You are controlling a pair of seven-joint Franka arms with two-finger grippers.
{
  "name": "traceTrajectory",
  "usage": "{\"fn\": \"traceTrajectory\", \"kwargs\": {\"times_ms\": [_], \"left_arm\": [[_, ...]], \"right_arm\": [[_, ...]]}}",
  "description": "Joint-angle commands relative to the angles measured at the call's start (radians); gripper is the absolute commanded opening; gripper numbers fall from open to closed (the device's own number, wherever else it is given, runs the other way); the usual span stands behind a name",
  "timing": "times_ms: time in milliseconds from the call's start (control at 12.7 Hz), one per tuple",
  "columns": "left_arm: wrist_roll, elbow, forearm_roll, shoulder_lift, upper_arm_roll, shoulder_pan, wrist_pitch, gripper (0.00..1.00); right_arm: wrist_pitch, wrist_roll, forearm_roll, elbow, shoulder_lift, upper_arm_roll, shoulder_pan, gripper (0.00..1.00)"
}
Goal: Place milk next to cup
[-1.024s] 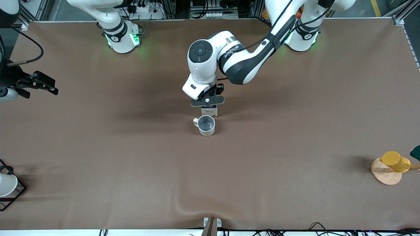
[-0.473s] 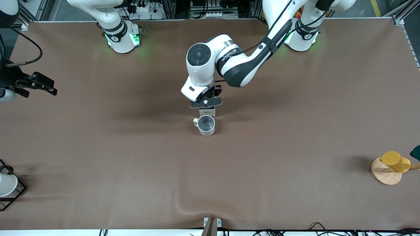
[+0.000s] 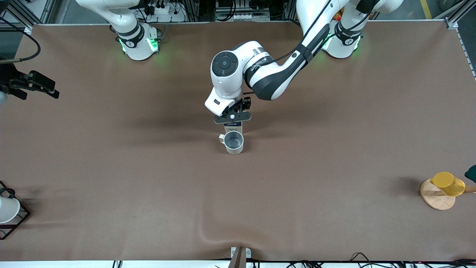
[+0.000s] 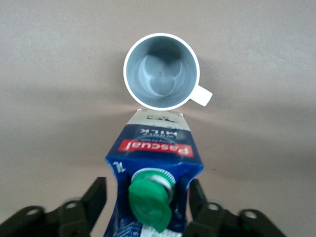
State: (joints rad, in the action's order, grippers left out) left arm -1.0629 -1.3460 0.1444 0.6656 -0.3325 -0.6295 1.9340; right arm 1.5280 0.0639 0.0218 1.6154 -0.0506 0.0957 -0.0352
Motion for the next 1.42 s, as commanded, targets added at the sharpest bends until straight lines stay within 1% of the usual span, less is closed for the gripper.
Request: {"fn": "traceTrajectory", "kwargs": {"times_ms": [0, 158, 236, 394, 473, 630, 709, 788, 867, 1103, 1261, 1339], "left_arm": [[-0.009, 0.028, 0.015, 0.006, 0.004, -0.009, 0.000, 1.00], [-0.009, 0.025, 0.014, -0.039, 0.004, 0.002, -0.024, 1.00], [-0.005, 0.027, 0.014, -0.072, 0.001, 0.020, -0.065, 1.00], [0.032, 0.024, 0.027, -0.176, 0.004, 0.079, -0.130, 1.00], [0.064, 0.018, 0.029, -0.242, 0.006, 0.118, -0.157, 1.00], [0.179, 0.011, 0.029, -0.340, 0.004, 0.253, -0.257, 1.00], [0.202, 0.004, 0.029, -0.380, 0.009, 0.302, -0.269, 1.00], [0.236, 0.002, 0.018, -0.412, 0.003, 0.383, -0.274, 1.00], [0.304, 0.001, 0.014, -0.435, -0.005, 0.445, -0.276, 1.00], [0.444, -0.015, 0.009, -0.486, -0.005, 0.574, -0.338, 1.00], [0.513, -0.018, -0.038, -0.497, -0.003, 0.647, -0.391, 1.00], [0.562, -0.048, -0.042, -0.521, 0.009, 0.663, -0.392, 1.00]], "right_arm": [[-0.031, -0.015, -0.008, -0.005, -0.011, -0.016, 0.044, 1.00], [-0.029, -0.015, -0.008, -0.005, -0.021, -0.016, 0.051, 1.00], [-0.029, -0.015, -0.008, -0.005, -0.021, -0.016, 0.051, 1.00], [-0.029, -0.016, -0.008, -0.005, -0.021, -0.018, 0.051, 1.00], [-0.028, -0.016, -0.008, -0.005, -0.021, -0.018, 0.051, 1.00], [-0.026, -0.016, -0.005, 0.000, -0.020, -0.018, 0.049, 1.00], [-0.025, -0.016, -0.003, 0.001, -0.020, -0.018, 0.049, 1.00], [-0.026, -0.016, -0.003, 0.001, -0.020, -0.018, 0.049, 1.00], [-0.028, -0.016, -0.002, 0.001, -0.020, -0.019, 0.049, 1.00], [-0.029, -0.016, -0.002, 0.001, -0.020, -0.019, 0.049, 1.00], [-0.028, -0.016, -0.002, 0.001, -0.020, -0.019, 0.049, 1.00], [-0.028, -0.016, -0.002, 0.001, -0.018, -0.019, 0.049, 1.00]]}}
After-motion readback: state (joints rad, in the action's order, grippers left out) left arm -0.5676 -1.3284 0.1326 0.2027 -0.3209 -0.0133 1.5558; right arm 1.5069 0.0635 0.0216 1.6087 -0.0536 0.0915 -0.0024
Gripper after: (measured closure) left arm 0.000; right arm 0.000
